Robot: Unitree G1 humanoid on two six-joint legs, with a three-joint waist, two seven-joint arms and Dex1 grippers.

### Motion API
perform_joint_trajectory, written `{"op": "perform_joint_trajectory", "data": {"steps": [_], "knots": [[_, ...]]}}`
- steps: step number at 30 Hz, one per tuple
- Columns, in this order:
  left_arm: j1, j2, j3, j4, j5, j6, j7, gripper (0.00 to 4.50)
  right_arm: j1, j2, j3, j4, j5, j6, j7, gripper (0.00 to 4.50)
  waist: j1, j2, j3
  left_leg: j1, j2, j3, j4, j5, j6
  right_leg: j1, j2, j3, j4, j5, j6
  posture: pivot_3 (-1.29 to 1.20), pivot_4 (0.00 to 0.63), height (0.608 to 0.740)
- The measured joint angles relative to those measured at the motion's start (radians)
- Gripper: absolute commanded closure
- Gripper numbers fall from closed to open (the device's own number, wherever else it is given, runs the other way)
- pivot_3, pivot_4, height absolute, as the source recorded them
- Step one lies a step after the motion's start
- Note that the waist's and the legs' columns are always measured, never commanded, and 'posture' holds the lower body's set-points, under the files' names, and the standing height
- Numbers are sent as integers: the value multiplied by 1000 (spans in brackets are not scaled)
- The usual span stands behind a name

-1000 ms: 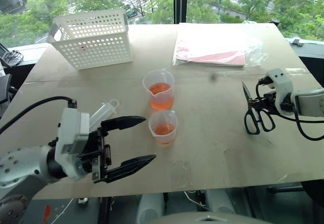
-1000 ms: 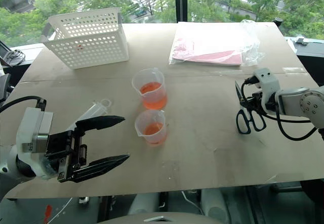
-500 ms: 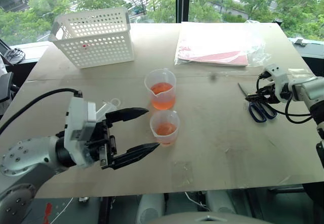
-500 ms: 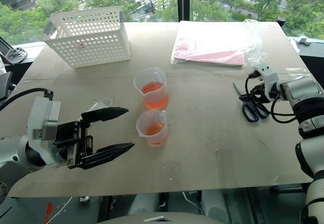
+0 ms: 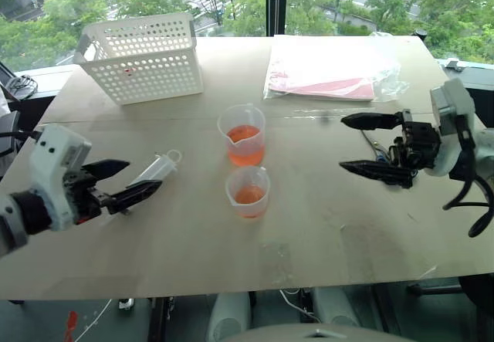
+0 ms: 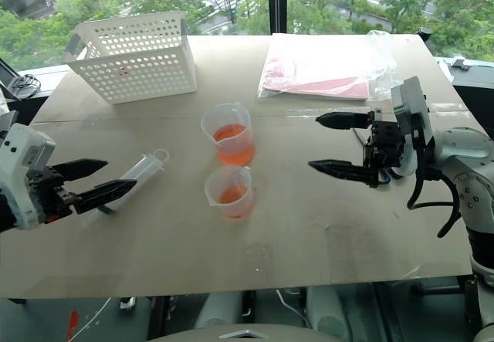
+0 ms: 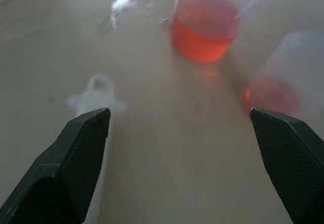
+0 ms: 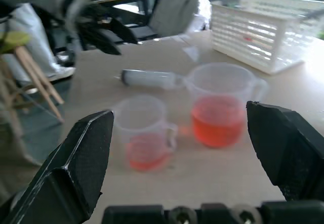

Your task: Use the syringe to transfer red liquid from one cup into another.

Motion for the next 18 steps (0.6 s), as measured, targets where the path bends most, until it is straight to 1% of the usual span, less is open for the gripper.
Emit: {"op": "perform_joint_trajectory", "data": {"steps": [2,3,5,8,10,11,12,13,15,17,18], "knots": [[-22,69,-29,72,53,31,-57,0,-5,-5,-1,-30,19,0,29,45,4,-1,0,1,-1,1,1,0,0,1,-1,0,-1,0,0,0,150,740],[-38,120,-56,119,80,53,-90,0,-14,-6,-1,-38,32,0,46,45,6,-2,0,1,-1,1,1,0,0,1,-2,0,-1,0,0,0,150,740],[-69,180,-99,173,125,64,-148,0,-29,-12,-2,-46,44,-2,65,45,5,-2,0,0,-1,2,1,0,0,0,-3,0,-1,0,-1,0,150,740],[-189,319,-251,277,162,78,-236,0,-45,-18,-3,-54,48,-6,88,45,8,-4,0,-4,-2,2,-1,0,-1,-3,-4,-1,-1,3,-5,0,150,740],[-245,362,-322,312,165,77,-261,0,-41,-19,-4,-61,49,-8,95,45,7,-4,0,-5,-2,3,-3,0,-1,-4,-4,0,-1,3,-4,0,150,740],[-332,389,-422,340,172,74,-281,0,-29,-25,-4,-74,46,-14,102,45,7,-4,0,-5,-3,3,-4,0,-1,-5,-4,0,-1,4,-2,0,150,740],[-410,394,-516,354,186,67,-301,0,-7,-33,-1,-87,39,-24,110,45,8,-4,0,-5,-3,3,-6,0,-1,-6,-3,0,-1,4,-2,0,150,740],[-420,395,-540,356,193,65,-306,0,-2,-34,-1,-91,38,-24,113,45,8,-4,0,-6,-3,3,-6,0,-1,-6,-3,0,-1,4,-2,0,150,740],[-560,370,-705,372,260,68,-342,0,22,-40,-1,-104,26,-30,114,45,7,-4,1,-6,-3,3,-7,0,-1,-7,-1,1,-1,4,-2,0,150,740],[-781,265,-880,435,379,80,-390,0,37,-39,2,-119,18,-31,101,45,15,-4,1,-6,-2,2,-6,0,-1,-7,1,1,0,4,-2,0,150,740],[-856,227,-961,473,439,82,-418,252,39,-37,3,-129,17,-32,92,15,17,-5,1,-6,-1,2,-5,0,-1,-7,2,2,0,4,-2,0,150,740]]}}
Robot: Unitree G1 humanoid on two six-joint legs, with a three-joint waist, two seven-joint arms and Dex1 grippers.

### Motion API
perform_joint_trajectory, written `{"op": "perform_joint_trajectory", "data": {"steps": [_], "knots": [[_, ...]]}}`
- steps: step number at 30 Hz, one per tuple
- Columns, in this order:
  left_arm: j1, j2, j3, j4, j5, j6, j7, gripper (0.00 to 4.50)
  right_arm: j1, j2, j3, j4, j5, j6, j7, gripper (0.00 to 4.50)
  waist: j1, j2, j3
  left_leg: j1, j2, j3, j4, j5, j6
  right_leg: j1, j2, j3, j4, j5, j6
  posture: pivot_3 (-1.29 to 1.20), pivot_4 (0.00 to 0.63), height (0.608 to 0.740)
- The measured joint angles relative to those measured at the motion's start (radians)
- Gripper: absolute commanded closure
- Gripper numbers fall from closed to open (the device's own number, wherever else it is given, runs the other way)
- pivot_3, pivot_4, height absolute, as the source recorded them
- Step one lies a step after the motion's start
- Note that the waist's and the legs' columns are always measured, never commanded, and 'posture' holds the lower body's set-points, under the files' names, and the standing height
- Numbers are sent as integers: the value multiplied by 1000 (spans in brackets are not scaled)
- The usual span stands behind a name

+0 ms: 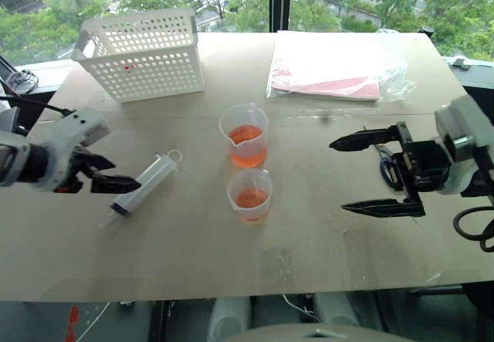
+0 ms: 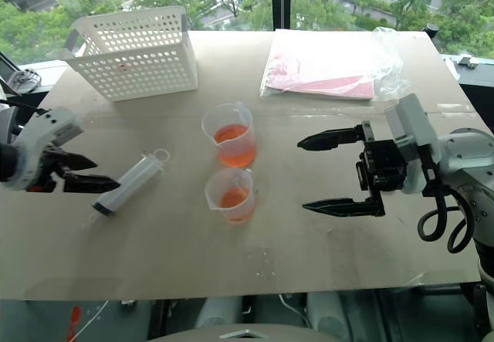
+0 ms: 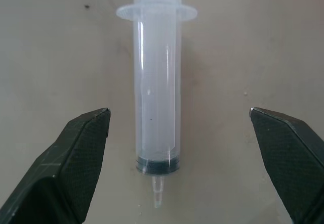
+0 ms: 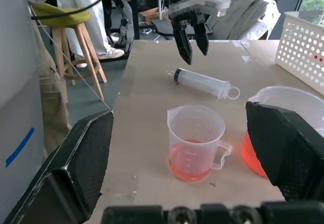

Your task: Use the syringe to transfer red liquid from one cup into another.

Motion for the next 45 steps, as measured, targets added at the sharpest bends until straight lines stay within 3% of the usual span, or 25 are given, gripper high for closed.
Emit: {"op": "perform_joint_trajectory", "data": {"steps": [2,4,8,12,18,33,36,39,40,45], "knots": [[-118,-68,-143,86,123,-7,-68,812,8,1,-2,-18,-4,-1,-20,0,4,-1,0,0,0,0,2,0,0,0,0,1,1,0,0,0,150,740],[-221,-156,-252,204,242,-38,-127,2015,24,5,-2,-29,-7,-1,-44,0,8,-3,1,0,0,0,5,0,0,1,0,1,2,0,0,0,150,740],[-310,-228,-333,326,345,-76,-214,3082,40,7,-6,-48,-6,2,-80,0,9,-7,0,0,0,0,7,0,0,2,0,2,2,0,0,0,150,740],[-353,-268,-341,417,420,-124,-304,3192,59,7,-8,-69,-3,2,-106,0,9,-8,0,0,0,-1,7,0,0,2,0,2,3,0,1,0,150,740],[-384,-296,-346,502,506,-199,-385,432,69,9,-8,-78,2,2,-132,0,7,-8,0,0,0,-2,7,0,0,2,0,2,4,0,0,0,150,740],[-576,-479,-408,739,730,-360,-493,432,129,6,-18,-137,30,9,-188,0,5,-11,0,0,0,-2,8,0,0,2,0,2,5,0,1,0,150,740],[-593,-525,-413,802,771,-406,-497,1271,147,-3,-34,-151,39,10,-201,0,6,-11,0,0,0,-2,8,0,0,2,0,1,6,0,1,0,150,740],[-602,-540,-411,831,792,-428,-506,2787,153,-8,-39,-165,49,12,-216,0,5,-12,0,0,0,-2,8,0,0,2,0,2,6,0,1,0,150,740],[-602,-541,-409,833,801,-433,-513,3067,153,-11,-42,-168,55,12,-221,0,5,-12,0,0,0,-2,8,0,0,2,0,2,7,0,1,0,150,740],[-585,-539,-388,813,802,-415,-537,3094,131,-11,-45,-171,85,13,-244,0,3,-12,0,0,0,-2,11,0,0,2,0,2,9,0,1,0,150,740]]}}
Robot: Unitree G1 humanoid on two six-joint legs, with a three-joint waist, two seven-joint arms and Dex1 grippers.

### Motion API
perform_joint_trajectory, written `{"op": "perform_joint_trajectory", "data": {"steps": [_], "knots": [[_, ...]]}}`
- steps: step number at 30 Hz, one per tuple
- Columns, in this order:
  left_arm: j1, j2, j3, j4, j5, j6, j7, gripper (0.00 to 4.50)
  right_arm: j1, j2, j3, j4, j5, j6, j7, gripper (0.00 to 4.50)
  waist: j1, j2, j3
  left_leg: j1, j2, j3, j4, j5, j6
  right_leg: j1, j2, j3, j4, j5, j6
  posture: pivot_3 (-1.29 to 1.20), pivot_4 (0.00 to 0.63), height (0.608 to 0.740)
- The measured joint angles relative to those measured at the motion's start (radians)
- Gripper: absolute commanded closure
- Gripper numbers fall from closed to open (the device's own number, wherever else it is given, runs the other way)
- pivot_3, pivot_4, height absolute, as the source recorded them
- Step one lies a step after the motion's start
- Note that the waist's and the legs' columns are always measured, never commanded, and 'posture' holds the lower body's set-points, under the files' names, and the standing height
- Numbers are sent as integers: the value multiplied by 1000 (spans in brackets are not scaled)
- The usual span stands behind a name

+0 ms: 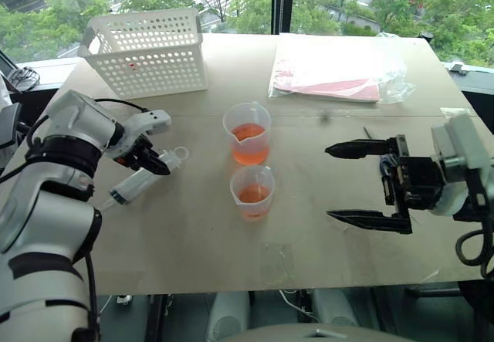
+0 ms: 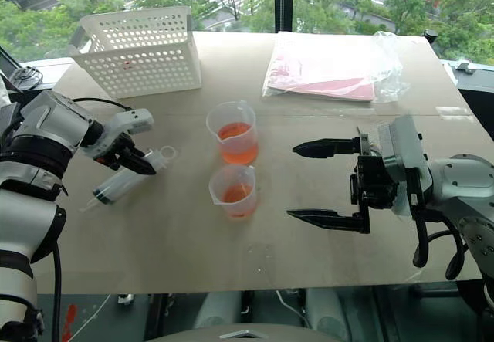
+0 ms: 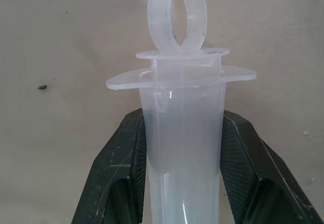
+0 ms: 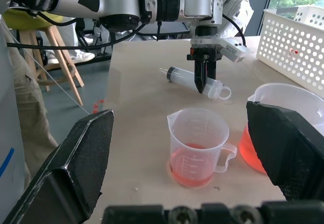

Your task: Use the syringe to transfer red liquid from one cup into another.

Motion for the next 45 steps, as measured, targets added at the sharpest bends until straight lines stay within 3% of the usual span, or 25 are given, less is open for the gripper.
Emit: {"op": "perform_joint_trajectory", "data": {"steps": [7,11,14,16,21,27,29,30,31,38,45], "knots": [[130,113,111,-225,-57,153,-22,3094,-50,13,3,24,30,-1,-7,0,-11,-1,0,0,1,-1,3,0,0,0,0,0,3,0,0,0,150,740],[281,216,245,-484,-147,321,3,3094,-88,20,6,50,41,-2,1,0,-20,-1,0,0,1,-1,4,0,0,0,0,0,4,0,0,0,150,740],[351,237,363,-633,-213,433,56,3094,-97,19,8,64,48,-2,17,0,-18,-1,0,0,1,-1,5,0,0,0,0,0,5,0,0,0,150,740],[355,199,484,-726,-266,518,131,3094,-100,17,13,82,34,-2,29,0,-11,-2,1,0,1,-3,8,0,0,1,0,-2,6,-2,4,0,150,740],[203,-28,804,-936,-395,710,360,3094,-101,7,42,126,-43,-4,37,0,2,-4,1,2,0,-4,11,0,0,6,0,-1,6,-2,5,0,150,740],[199,-96,890,-994,-476,758,525,3094,-103,9,42,155,-69,-4,33,0,-16,-3,0,3,0,-5,10,0,0,6,1,-1,7,0,1,0,150,740],[139,-478,1057,-1027,-512,550,738,3094,-209,77,65,247,-124,32,-84,0,-2,0,-1,4,0,-6,14,0,0,11,-1,-3,6,1,1,0,150,740],[140,-606,1060,-1046,-534,446,794,3094,-270,105,87,279,-144,48,-137,0,6,-1,-1,2,-1,-7,14,0,0,11,-1,-3,5,3,3,0,150,740],[150,-674,1031,-1049,-552,380,825,3094,-310,122,99,288,-151,61,-172,0,7,-3,0,2,-2,-6,14,0,0,11,-1,-2,4,4,2,0,150,740],[165,-711,975,-1049,-627,171,900,3094,-374,172,130,360,-238,111,-295,0,-13,-3,0,1,-2,-2,9,0,0,5,0,4,3,4,3,0,150,740],[287,-575,854,-1048,-651,117,840,3094,-386,202,131,360,-253,165,-342,0,-23,-2,0,2,-2,-1,9,0,1,5,0,5,3,4,3,0,150,740]]}}
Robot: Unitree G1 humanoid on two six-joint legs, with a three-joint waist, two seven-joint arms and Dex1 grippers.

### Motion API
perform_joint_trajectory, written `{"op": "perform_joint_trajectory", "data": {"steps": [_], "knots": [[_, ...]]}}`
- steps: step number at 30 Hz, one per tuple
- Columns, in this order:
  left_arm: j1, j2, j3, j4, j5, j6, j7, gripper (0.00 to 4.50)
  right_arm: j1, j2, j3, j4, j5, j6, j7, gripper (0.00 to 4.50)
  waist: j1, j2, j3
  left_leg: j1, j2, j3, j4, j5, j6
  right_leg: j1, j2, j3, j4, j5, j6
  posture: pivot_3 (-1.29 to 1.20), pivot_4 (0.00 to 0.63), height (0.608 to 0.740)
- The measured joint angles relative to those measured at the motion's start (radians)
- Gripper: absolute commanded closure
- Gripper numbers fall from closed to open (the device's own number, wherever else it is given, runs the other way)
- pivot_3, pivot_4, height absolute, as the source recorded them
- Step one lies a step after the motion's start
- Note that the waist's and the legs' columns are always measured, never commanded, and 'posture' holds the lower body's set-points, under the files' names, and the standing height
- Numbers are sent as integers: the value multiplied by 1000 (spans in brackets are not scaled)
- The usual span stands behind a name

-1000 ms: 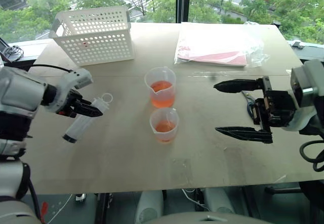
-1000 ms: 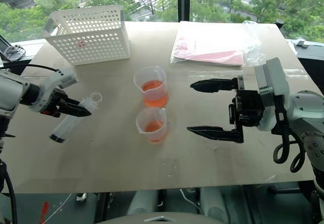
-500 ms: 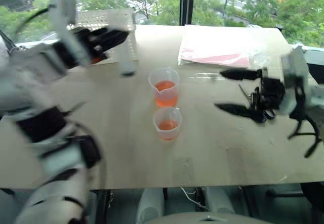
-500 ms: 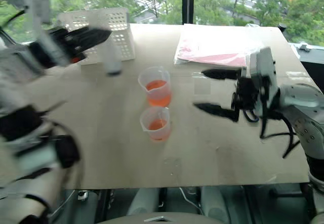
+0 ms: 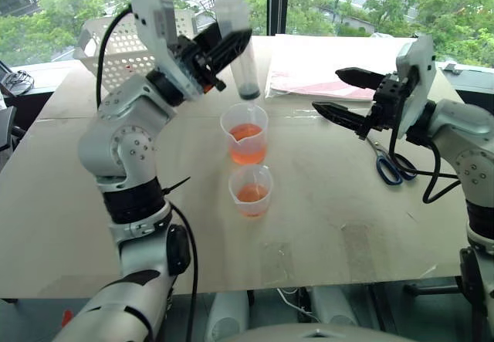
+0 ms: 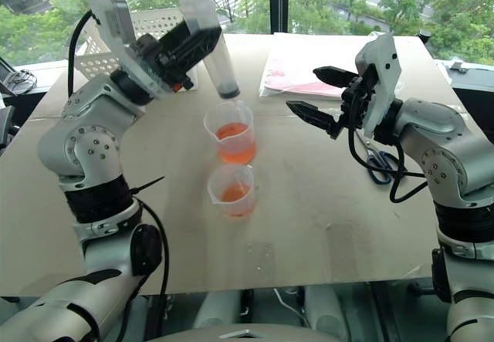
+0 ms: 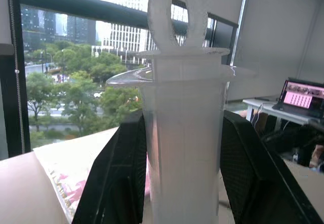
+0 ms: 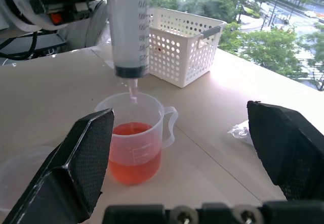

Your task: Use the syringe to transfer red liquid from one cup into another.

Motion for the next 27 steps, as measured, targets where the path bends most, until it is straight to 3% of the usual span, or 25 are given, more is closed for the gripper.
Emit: {"op": "perform_joint_trajectory", "data": {"steps": [3,8,19,27], "knots": [[45,63,-51,20,-3,-27,-42,3094,-35,26,0,6,19,56,-15,0,0,0,0,0,0,0,0,0,0,0,0,0,1,0,0,0,150,740],[62,88,-95,88,2,-115,-82,3094,-135,59,7,47,18,97,-27,0,2,0,0,0,0,0,0,0,0,0,0,0,0,0,0,0,150,740],[101,87,-205,271,63,-330,-128,3094,-353,151,91,246,-85,138,-45,0,0,1,0,-1,0,1,-1,0,0,-1,0,0,-1,0,0,0,150,740],[145,81,-216,268,62,-364,-112,3094,-420,273,162,348,-207,111,-83,0,1,1,0,-1,1,1,-2,0,0,-2,0,0,-1,0,0,0,150,740]]}}
